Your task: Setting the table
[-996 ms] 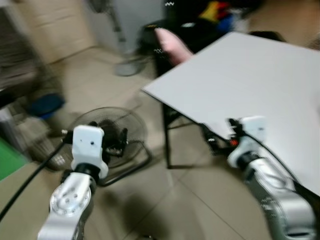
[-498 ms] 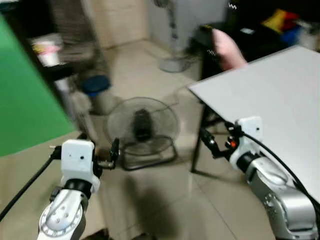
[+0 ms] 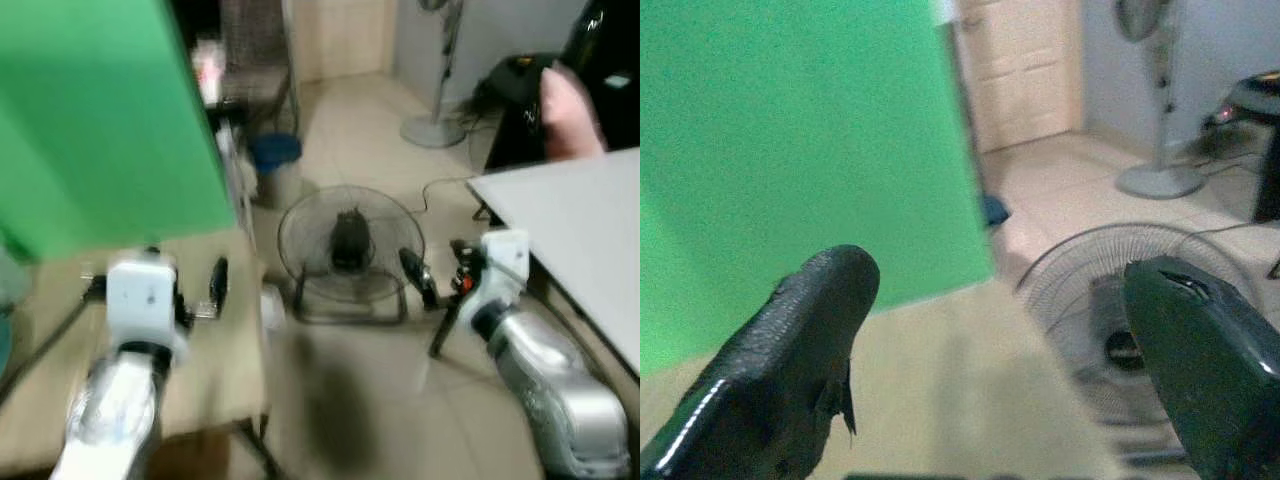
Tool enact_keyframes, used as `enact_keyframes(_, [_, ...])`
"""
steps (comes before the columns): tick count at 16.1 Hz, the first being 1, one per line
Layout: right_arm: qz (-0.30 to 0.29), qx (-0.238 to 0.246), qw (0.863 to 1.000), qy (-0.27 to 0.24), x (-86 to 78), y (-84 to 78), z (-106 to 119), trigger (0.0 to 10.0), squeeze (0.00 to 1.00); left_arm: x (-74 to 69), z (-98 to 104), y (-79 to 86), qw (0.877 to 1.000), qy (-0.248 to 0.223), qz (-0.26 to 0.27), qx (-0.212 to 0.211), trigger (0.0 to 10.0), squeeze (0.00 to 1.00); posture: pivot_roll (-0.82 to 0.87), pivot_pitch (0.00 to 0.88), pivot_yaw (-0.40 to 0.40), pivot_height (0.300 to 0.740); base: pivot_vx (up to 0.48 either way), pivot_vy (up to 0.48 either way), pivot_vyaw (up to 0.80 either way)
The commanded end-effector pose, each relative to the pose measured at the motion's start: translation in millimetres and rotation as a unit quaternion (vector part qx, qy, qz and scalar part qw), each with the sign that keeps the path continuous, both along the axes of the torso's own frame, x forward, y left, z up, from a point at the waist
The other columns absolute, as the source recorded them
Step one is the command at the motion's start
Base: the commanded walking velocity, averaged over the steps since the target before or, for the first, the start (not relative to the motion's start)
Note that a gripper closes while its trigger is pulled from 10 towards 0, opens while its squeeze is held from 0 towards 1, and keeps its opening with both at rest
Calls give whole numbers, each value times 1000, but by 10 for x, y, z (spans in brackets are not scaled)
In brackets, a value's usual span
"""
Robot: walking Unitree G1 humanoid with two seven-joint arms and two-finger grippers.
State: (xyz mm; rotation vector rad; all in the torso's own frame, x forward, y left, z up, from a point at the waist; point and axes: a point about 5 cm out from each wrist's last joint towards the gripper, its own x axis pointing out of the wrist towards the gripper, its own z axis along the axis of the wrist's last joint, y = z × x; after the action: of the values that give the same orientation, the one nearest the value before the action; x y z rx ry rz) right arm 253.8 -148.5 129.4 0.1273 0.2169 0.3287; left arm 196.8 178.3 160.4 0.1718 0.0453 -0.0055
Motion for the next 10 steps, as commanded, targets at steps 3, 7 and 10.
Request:
enact_keyframes(3, [-3, -2, 1000, -4, 1, 3, 28, 10000, 1000, -45, -32, -13, 1000, 13, 1, -1, 10000, 0, -16, 0, 61, 740, 0, 112, 800])
enact_keyframes(7, [-17, -2, 1000, -3, -3, -38, 22, 10000, 1000, -34, -28, 0, 1000, 14, 2, 1, 10000, 0, -17, 0, 68, 740, 0, 382, 800])
enact_keyframes(10, [-41, 2, 999, -1, 21, -54, 43, 10000, 86, -38, -34, 14, 1000, 19, 0, 7, 10000, 0, -21, 0, 67, 740, 0, 389, 267])
